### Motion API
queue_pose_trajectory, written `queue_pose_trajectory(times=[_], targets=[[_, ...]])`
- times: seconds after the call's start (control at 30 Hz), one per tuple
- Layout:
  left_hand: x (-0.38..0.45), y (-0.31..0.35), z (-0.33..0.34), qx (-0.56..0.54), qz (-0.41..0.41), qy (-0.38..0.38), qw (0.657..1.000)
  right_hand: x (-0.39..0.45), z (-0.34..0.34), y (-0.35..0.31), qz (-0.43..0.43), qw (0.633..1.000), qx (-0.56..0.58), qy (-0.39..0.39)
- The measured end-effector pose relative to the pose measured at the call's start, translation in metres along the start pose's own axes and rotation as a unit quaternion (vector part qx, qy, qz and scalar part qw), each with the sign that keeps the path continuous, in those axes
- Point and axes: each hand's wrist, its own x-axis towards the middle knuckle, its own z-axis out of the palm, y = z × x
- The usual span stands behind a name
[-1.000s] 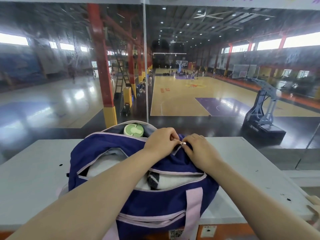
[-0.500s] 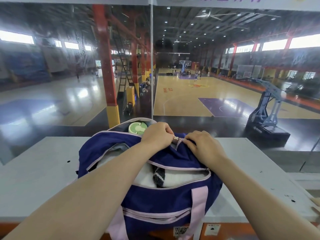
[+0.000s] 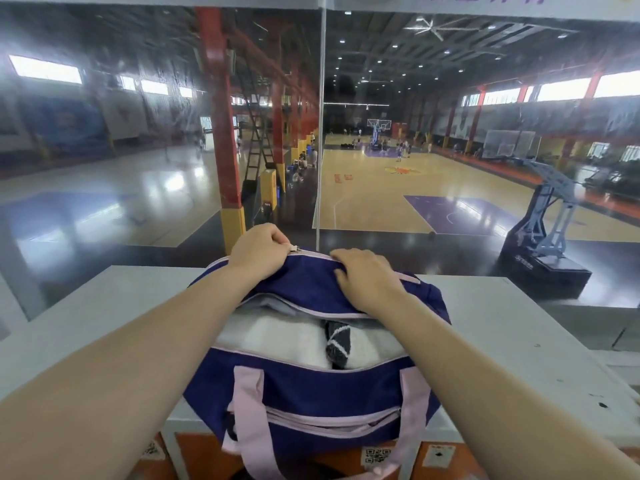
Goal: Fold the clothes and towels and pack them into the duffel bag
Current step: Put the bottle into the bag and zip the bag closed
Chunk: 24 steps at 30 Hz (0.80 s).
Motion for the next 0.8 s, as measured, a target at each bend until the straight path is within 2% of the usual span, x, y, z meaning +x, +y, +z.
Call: queue_pose_trajectory(times=[0.13, 0.3, 0.43, 0.67, 0.8], targets=[[0.002, -0.026, -0.014, 0.004, -0.025, 0.005, 1.0, 0.011, 0.011, -0.002, 0.004, 0.997, -0.072, 0.012], [0.001, -0.077, -0.055, 0.024, -0.109, 0.04, 0.993, 0.011, 0.011, 0.013, 0.032, 0.999, -0.035, 0.001], [-0.01, -0.12, -0.076, -0.033, -0.185, 0.04, 0.981, 0.01, 0.011, 0.007, 0.032, 0.999, -0.015, 0.007], [-0.023, -0.125, -0.073, -0.047, -0.163, 0.049, 0.984, 0.001, 0.011, 0.0, 0.039, 0.998, -0.045, -0.002], [-0.03, -0.116, -0.071, -0.053, -0.161, 0.07, 0.983, -0.002, 0.007, -0.004, 0.053, 0.996, -0.029, -0.072]])
